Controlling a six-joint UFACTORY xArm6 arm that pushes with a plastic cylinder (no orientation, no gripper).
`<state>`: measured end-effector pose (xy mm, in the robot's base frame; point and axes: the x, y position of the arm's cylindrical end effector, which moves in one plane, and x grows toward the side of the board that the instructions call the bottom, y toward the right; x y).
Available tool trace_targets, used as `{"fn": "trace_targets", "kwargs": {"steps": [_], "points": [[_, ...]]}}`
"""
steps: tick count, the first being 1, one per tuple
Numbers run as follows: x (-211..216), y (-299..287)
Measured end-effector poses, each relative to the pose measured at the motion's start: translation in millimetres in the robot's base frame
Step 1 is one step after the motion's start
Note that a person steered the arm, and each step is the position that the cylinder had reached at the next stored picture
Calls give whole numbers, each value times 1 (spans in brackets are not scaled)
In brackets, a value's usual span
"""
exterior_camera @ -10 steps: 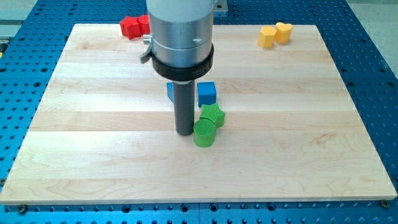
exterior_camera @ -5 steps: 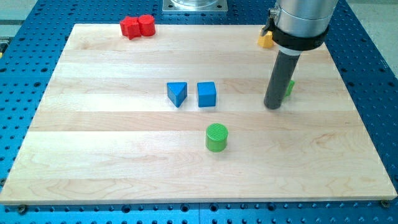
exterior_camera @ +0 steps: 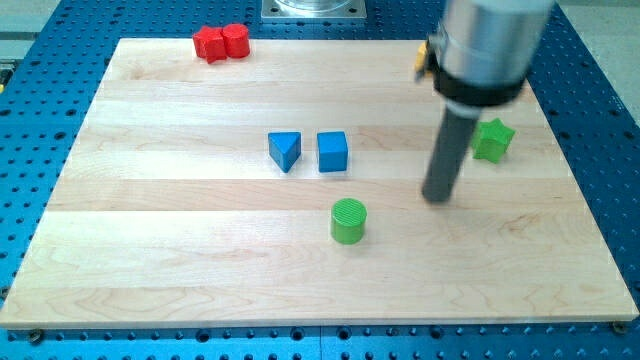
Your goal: Push the green blocks to the right center
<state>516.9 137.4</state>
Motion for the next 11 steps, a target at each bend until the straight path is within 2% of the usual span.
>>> {"fn": "trace_targets", "kwargs": {"steps": [1,2,3,4,5,6,7,8,9,11], "points": [[58,-46],[50,-111],[25,-109],[-9,-82],[10,-108],[2,-146],[-43,-79],[-66,-40],[-62,-103],[-110,-39]]}}
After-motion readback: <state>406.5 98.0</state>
